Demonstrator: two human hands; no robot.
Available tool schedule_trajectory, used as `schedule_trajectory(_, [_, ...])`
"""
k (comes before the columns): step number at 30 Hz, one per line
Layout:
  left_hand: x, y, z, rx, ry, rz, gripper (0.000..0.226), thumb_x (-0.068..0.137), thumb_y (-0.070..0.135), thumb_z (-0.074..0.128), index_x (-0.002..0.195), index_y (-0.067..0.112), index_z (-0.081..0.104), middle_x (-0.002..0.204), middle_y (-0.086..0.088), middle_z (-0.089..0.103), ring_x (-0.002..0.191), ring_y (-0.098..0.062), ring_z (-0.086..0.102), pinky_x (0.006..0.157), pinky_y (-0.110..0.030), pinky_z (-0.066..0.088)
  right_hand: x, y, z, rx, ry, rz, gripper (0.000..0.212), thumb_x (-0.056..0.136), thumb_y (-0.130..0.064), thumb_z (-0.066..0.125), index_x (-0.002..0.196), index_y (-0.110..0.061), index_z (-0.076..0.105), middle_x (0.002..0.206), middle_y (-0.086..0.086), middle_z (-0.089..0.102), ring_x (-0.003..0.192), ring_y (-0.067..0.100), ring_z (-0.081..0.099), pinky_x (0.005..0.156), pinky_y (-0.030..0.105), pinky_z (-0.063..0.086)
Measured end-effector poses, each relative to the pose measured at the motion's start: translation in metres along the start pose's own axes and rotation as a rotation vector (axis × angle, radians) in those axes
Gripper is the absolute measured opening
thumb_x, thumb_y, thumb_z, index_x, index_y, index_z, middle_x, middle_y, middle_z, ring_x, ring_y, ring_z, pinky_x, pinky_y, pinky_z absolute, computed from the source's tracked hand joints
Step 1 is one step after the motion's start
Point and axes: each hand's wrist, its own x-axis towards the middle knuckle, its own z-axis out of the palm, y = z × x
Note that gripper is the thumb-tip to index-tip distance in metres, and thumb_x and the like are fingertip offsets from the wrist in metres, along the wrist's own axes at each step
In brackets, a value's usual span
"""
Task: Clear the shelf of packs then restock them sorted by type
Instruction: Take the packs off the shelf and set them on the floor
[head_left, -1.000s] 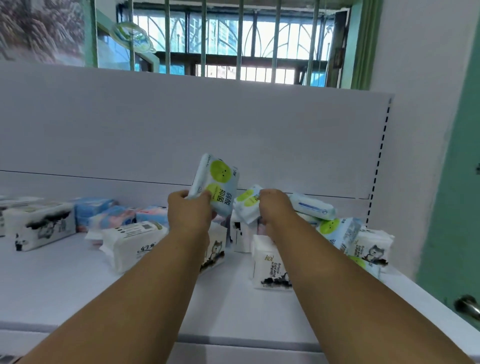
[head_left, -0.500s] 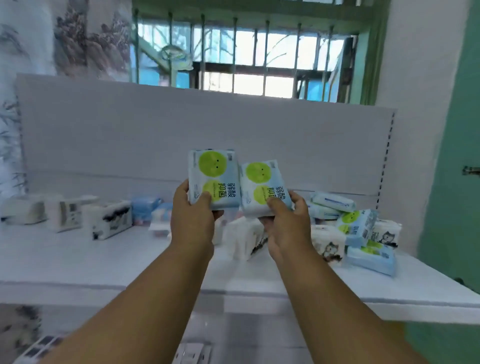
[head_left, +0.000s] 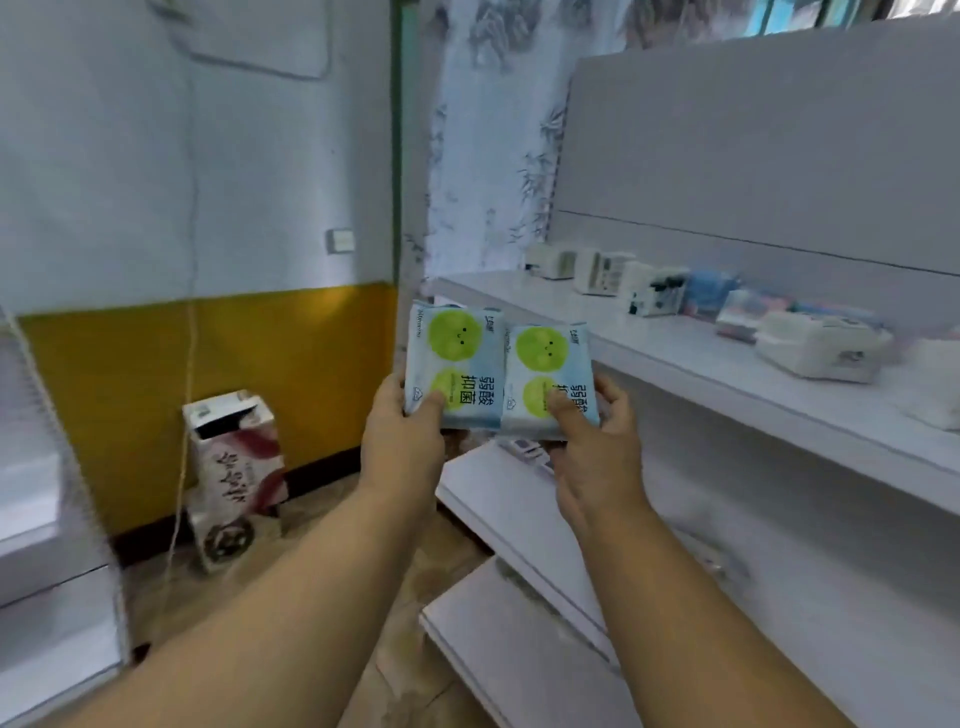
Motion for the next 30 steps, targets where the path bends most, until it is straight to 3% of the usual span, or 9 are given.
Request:
schedule_trajectory(4, [0.013,-0.004,-0.108,-0.009,0.144,-0.024,0.027,0.095,0.023,0.062,0.118,0.038,0.06,0.112,0.001,0.07,0.098,-0.021,0.07,0.076,-0.049,0.06,-0.035,0.078,0.064,0.012,-0.124,0.166,0.043,0.081,0.001,0.073,0.113,-0.022,0.058,0.113,0.012,0.07,0.098,0.029,0.071,0.08,0.05,0.058])
schedule_trajectory(8, [0.046,-0.017,-0.208,0.03,0.252,0.007,0.033,0.095,0.017,0.063,0.126,0.024,0.055,0.11,0.001,0.07,0.094,-0.015,0.07,0.065,-0.029,0.061,-0.05,0.163,0.131,-0.048,-0.186,0.269,0.042,0.08,-0.001,0.076,0.113,-0.022,0.06,0.111,0.012,0.071,0.1,0.032,0.07,0.086,0.058,0.055])
schedule_trajectory(11, [0.086,-0.041,-0.281,0.046,0.304,-0.037,0.03,0.094,0.014,0.063,0.119,0.03,0.057,0.11,0.001,0.07,0.095,-0.017,0.071,0.072,-0.037,0.061,-0.053,0.24,0.177,-0.131,-0.183,0.318,0.048,0.077,-0.008,0.08,0.118,-0.021,0.059,0.113,0.011,0.071,0.102,0.033,0.069,0.086,0.063,0.053])
schedule_trajectory(13, [0.115,-0.066,-0.329,0.1,0.317,-0.074,0.028,0.094,0.017,0.065,0.11,0.038,0.057,0.111,0.002,0.07,0.098,-0.018,0.071,0.077,-0.042,0.061,-0.057,0.295,0.201,-0.162,-0.188,0.388,0.05,0.076,-0.013,0.081,0.119,-0.023,0.057,0.117,0.011,0.069,0.102,0.031,0.069,0.084,0.059,0.055])
schedule_trajectory(16, [0.146,-0.113,-0.386,0.134,0.343,-0.193,0.03,0.095,0.015,0.063,0.12,0.029,0.055,0.11,0.002,0.07,0.096,-0.015,0.071,0.073,-0.035,0.061,-0.062,0.374,0.216,-0.199,-0.137,0.525,0.048,0.084,-0.004,0.073,0.126,-0.017,0.052,0.119,0.012,0.067,0.1,0.028,0.07,0.077,0.047,0.059])
schedule_trajectory(19, [0.161,-0.179,-0.426,0.151,0.363,-0.359,0.029,0.095,0.016,0.063,0.12,0.026,0.055,0.108,0.003,0.07,0.092,-0.014,0.071,0.072,-0.033,0.06,-0.066,0.445,0.204,-0.259,-0.09,0.672,0.045,0.086,-0.002,0.07,0.123,-0.016,0.051,0.111,0.011,0.07,0.092,0.025,0.073,0.071,0.042,0.059])
schedule_trajectory(22, [0.166,-0.265,-0.457,0.114,0.417,-0.532,0.025,0.095,0.018,0.064,0.117,0.024,0.056,0.108,0.001,0.071,0.091,-0.016,0.072,0.071,-0.034,0.06,-0.067,0.519,0.17,-0.346,-0.03,0.756,0.04,0.087,-0.001,0.069,0.12,-0.016,0.053,0.102,0.004,0.072,0.075,0.014,0.073,0.053,0.027,0.054])
schedule_trajectory(27, [0.15,-0.43,-0.502,0.019,0.575,-0.785,0.027,0.095,0.014,0.063,0.121,0.019,0.057,0.11,-0.007,0.071,0.094,-0.023,0.072,0.07,-0.034,0.059,-0.078,0.671,0.082,-0.519,0.05,0.898,0.036,0.084,0.003,0.07,0.113,-0.012,0.056,0.108,0.017,0.071,0.091,0.032,0.07,0.076,0.044,0.057])
schedule_trajectory(30, [0.137,-0.54,-0.522,-0.018,0.69,-0.893,0.026,0.096,0.01,0.059,0.119,0.022,0.057,0.114,-0.01,0.068,0.094,-0.027,0.07,0.064,-0.033,0.057,-0.087,0.765,0.018,-0.571,0.071,0.976,0.03,0.084,0.006,0.069,0.107,-0.009,0.056,0.101,0.019,0.072,0.087,0.032,0.07,0.075,0.044,0.057])
